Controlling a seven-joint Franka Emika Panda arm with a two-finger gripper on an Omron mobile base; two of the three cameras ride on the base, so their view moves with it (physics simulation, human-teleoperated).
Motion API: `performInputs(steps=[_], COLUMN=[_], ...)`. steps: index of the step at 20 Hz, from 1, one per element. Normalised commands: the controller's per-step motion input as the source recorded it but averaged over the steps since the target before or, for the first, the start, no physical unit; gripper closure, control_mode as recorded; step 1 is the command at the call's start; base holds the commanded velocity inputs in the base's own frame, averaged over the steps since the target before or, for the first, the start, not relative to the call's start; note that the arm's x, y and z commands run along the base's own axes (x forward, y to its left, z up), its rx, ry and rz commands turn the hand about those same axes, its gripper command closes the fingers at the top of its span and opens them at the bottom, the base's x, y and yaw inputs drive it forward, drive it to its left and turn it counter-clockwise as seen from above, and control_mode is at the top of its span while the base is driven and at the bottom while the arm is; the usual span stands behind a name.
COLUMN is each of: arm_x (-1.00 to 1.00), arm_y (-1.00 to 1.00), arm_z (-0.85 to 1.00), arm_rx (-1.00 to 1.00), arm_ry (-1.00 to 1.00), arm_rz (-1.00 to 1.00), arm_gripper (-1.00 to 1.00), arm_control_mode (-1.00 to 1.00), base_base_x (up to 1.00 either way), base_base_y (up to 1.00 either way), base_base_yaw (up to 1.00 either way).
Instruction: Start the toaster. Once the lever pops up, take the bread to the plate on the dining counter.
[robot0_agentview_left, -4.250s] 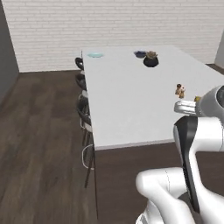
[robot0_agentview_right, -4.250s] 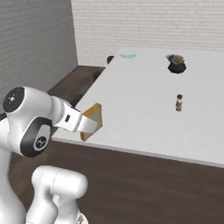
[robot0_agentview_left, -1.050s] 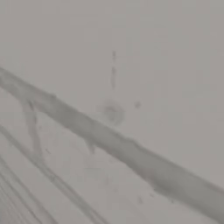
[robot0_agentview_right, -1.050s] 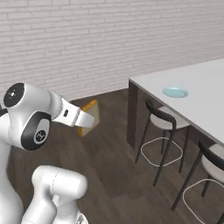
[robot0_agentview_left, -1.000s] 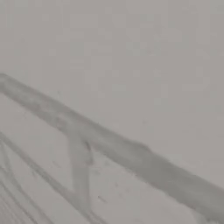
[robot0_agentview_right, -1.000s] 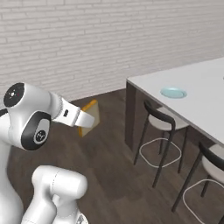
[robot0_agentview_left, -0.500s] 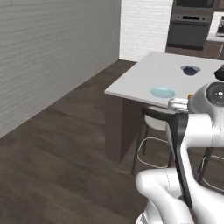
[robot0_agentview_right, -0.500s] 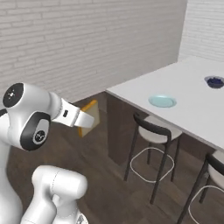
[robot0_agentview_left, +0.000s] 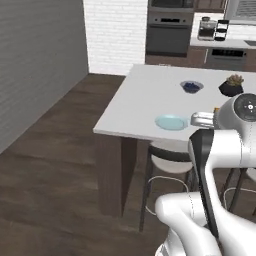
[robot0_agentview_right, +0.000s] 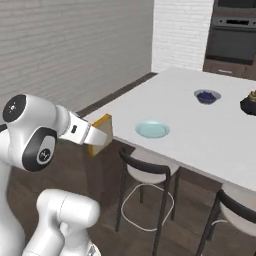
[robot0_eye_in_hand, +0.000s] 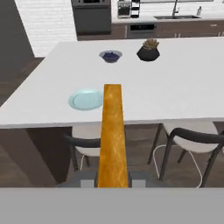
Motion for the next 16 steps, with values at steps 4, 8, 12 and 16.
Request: performInputs(steps=[4,8,12,16], arm_x=[0.00,0.00,0.00,0.00], arm_y=[0.00,0.00,0.00,0.00], arm_z=[0.00,0.00,0.00,0.00], arm_rx=[0.00,0.00,0.00,0.00], arm_ry=[0.00,0.00,0.00,0.00], arm_rz=[0.00,0.00,0.00,0.00], arm_gripper=[1.00,1.00,1.00,1.00], arm_control_mode=[1.00,1.00,1.00,1.00], base_base_x=[1.00,1.00,1.00,0.63], base_base_y=[0.00,0.00,0.00,0.00], base_base_yaw=[-0.47,-0.32,-0.13,-0.01])
